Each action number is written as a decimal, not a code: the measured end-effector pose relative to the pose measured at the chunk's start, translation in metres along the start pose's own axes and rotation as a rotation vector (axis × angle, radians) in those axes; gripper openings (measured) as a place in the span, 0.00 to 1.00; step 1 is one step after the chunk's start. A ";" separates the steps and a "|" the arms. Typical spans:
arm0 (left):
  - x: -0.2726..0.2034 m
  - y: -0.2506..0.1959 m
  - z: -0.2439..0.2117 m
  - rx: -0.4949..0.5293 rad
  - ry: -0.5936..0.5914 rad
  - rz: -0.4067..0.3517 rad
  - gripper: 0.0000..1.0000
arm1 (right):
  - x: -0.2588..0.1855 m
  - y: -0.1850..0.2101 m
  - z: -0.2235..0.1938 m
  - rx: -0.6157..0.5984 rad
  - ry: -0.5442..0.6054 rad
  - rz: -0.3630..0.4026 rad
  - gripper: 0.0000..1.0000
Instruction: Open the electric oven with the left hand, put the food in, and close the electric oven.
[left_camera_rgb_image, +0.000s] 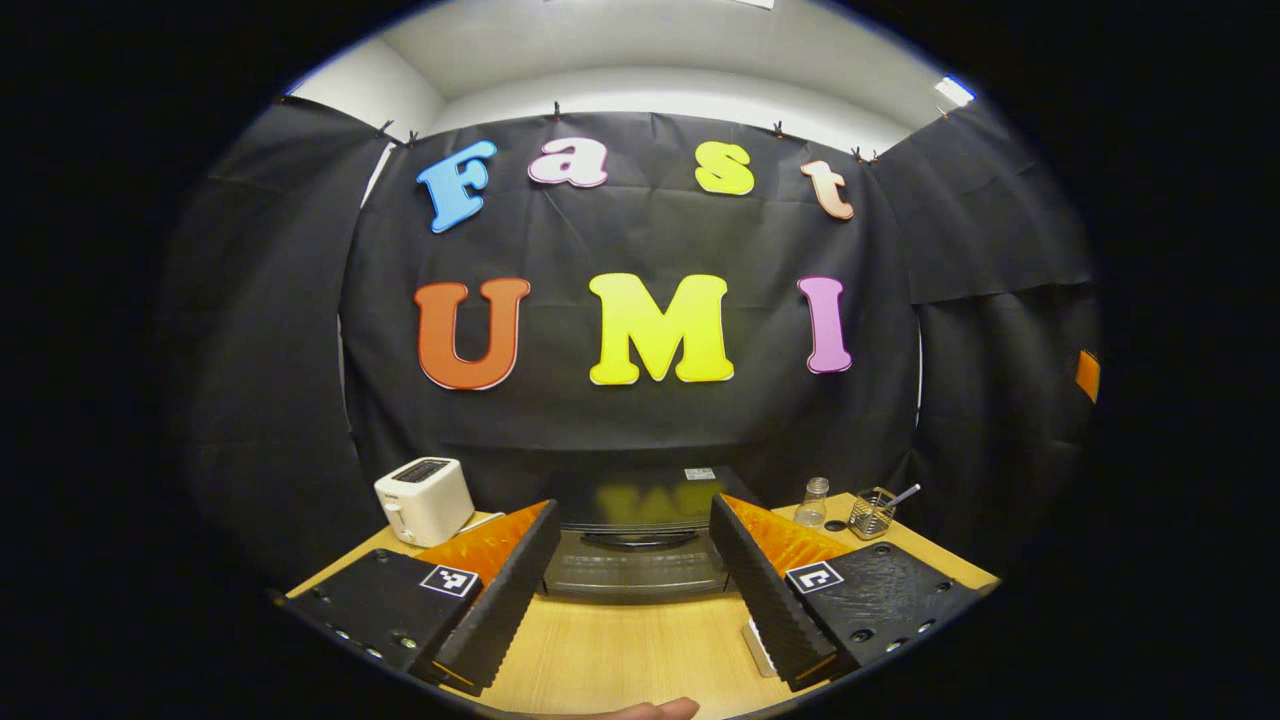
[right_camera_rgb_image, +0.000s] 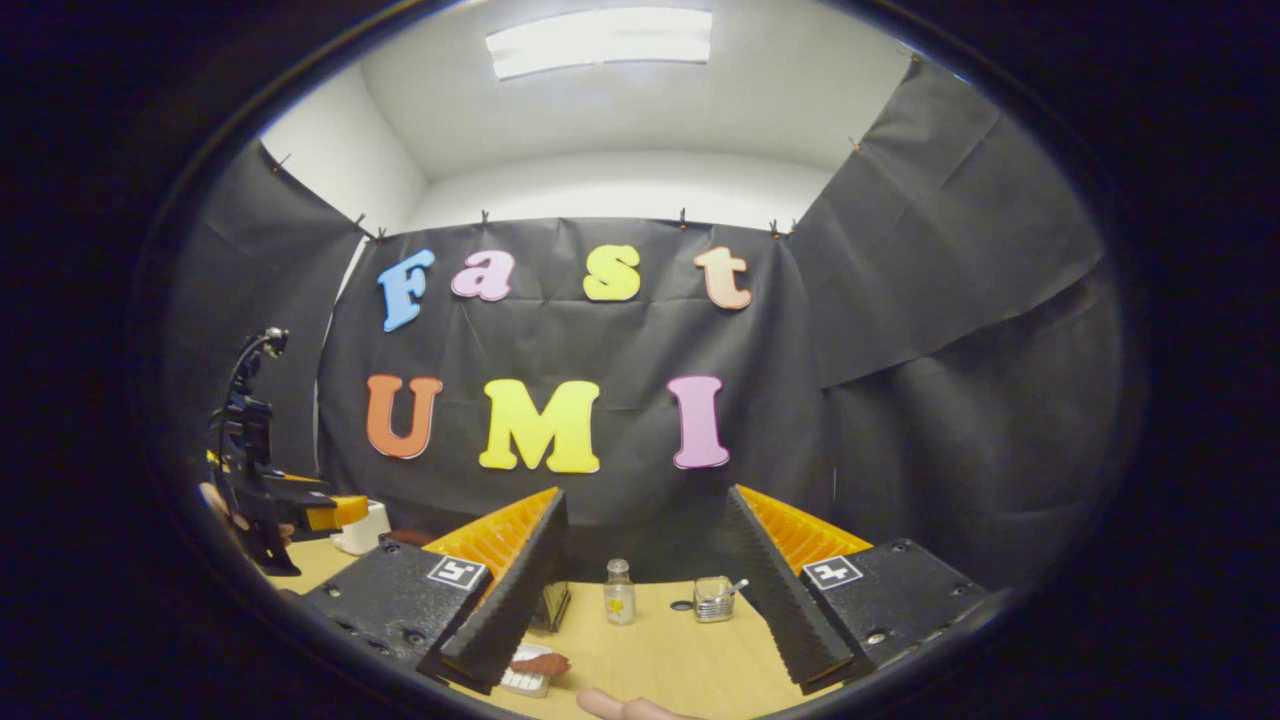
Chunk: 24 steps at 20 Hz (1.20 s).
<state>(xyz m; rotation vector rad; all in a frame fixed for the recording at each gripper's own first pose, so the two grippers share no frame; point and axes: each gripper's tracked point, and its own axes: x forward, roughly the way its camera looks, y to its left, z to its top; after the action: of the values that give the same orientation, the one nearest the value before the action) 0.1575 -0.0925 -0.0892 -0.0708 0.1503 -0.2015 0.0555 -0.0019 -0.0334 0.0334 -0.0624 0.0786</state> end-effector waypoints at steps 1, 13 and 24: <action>0.013 -0.002 -0.008 0.005 0.020 -0.007 0.96 | 0.004 -0.004 -0.004 0.000 0.008 -0.006 1.00; 0.145 0.002 -0.097 -0.027 0.241 0.005 0.96 | 0.029 -0.054 -0.026 -0.022 0.055 -0.085 1.00; 0.176 0.007 -0.109 -0.009 0.259 0.042 0.95 | 0.022 -0.069 -0.033 -0.041 0.053 -0.086 1.00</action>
<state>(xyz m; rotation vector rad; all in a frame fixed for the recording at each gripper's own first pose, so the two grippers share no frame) 0.3120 -0.1278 -0.2223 -0.0503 0.4101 -0.1678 0.0849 -0.0676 -0.0670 -0.0070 -0.0096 -0.0078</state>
